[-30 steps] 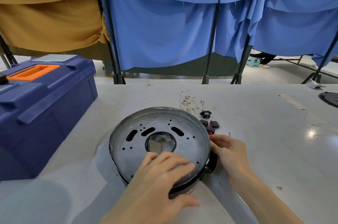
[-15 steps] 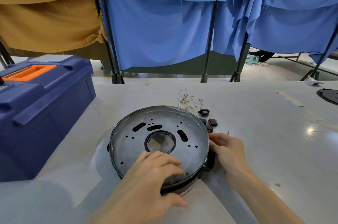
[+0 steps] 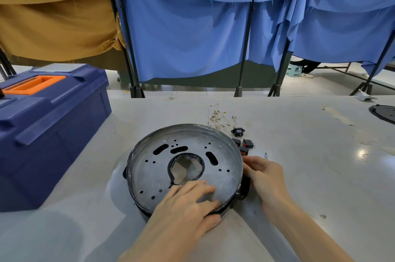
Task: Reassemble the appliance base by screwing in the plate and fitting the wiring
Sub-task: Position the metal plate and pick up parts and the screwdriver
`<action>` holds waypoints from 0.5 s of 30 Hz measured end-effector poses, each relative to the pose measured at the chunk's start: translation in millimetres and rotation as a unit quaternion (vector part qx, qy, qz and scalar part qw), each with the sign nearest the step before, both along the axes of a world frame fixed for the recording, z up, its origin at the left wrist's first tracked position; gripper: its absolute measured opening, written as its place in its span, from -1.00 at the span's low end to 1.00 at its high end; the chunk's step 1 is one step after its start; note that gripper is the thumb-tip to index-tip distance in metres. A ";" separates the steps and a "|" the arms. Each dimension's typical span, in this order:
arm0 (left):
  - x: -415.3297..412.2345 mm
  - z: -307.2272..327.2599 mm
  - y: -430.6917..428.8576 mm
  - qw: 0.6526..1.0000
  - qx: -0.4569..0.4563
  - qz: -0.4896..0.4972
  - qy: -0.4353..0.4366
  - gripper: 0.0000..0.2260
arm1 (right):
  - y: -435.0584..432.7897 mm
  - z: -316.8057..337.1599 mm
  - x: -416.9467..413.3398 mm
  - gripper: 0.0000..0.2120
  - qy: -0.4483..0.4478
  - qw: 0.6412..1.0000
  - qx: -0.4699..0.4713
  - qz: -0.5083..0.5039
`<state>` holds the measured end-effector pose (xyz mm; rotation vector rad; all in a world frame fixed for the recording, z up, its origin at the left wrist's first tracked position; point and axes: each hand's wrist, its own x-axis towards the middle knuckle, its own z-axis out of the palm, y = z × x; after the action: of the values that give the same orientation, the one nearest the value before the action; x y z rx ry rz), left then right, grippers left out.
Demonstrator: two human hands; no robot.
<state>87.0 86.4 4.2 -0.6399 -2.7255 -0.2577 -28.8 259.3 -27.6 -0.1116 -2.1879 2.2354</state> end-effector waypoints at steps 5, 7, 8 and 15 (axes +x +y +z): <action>2.0 3.1 -5.2 1.000 0.008 0.009 0.021 -0.82 | 2.2 3.2 -3.3 -0.85 -0.028 0.998 -0.044 0.019; 2.0 2.9 -7.2 0.999 0.012 0.014 0.033 -0.82 | 9.7 10.5 -6.4 -0.82 -0.012 0.999 -0.047 0.006; 1.8 2.7 -7.5 0.999 0.013 0.016 0.041 -0.82 | 15.6 14.8 -8.4 -0.80 0.010 0.999 -0.032 -0.012; -0.6 -1.6 -4.8 0.995 0.020 0.023 0.091 -0.90 | 62.1 33.8 -20.9 -0.84 0.119 0.971 0.197 -0.068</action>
<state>86.4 81.6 2.5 -0.5615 -2.5512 -0.2297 -49.7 321.5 6.2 0.0117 -2.3512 1.6117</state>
